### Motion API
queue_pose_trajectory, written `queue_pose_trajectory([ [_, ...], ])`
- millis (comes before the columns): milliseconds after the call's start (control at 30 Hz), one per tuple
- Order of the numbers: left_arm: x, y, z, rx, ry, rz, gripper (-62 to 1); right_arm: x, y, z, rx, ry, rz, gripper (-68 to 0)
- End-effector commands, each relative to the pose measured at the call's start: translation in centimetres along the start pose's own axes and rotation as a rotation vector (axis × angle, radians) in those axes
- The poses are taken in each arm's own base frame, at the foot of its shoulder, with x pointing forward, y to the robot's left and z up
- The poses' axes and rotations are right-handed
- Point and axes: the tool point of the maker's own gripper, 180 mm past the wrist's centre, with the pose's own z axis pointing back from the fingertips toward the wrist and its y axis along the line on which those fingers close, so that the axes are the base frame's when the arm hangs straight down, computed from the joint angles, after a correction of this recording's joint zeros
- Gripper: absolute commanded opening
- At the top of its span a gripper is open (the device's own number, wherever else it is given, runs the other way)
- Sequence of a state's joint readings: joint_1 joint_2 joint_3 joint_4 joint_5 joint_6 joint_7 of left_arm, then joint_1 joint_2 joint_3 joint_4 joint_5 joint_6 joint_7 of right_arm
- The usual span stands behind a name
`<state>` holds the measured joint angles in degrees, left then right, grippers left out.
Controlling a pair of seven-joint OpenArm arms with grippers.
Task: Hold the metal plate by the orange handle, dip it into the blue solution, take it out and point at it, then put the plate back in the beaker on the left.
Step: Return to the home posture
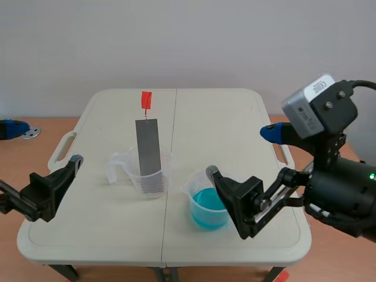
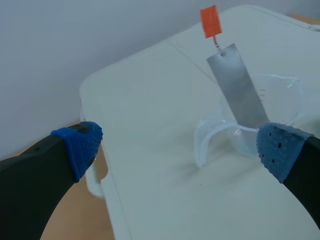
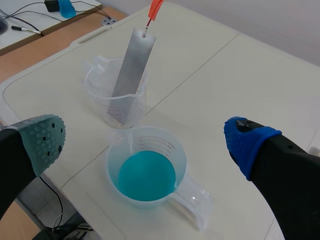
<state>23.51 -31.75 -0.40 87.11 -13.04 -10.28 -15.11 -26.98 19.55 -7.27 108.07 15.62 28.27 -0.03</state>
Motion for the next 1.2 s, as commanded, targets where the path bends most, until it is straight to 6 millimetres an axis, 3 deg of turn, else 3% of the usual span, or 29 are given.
queue_pose_trajectory([
  [0, 1.9, 0.6, -0.7, 0.001, -0.058, -0.021, 1.4, 1.2, -0.1, 0.6, -0.007, -0.036, 0.014, -1.0],
  [267, 5.4, 0.8, -2.8, -0.017, -0.149, -0.062, 1.4, 1.0, 0.5, 2.9, -0.021, -0.009, 0.029, -1.0],
  [600, 10.1, -1.5, -3.2, -0.112, -0.214, -0.144, 1.4, 0.4, 0.5, 3.7, -0.026, 0.008, 0.027, -1.0],
  [800, 10.8, -2.5, -3.1, -0.152, -0.206, -0.119, 1.4, 0.4, 0.7, 3.7, -0.018, 0.012, 0.027, -1.0],
  [967, 10.0, -3.7, -3.0, -0.21, -0.173, -0.112, 1.4, -0.1, 0.7, 3.7, -0.016, 0.039, 0.027, -1.0],
  [1167, 9.9, -3.8, -3.0, -0.212, -0.17, -0.11, 1.4, -0.3, 0.7, 3.7, -0.016, 0.047, 0.026, -1.0],
])
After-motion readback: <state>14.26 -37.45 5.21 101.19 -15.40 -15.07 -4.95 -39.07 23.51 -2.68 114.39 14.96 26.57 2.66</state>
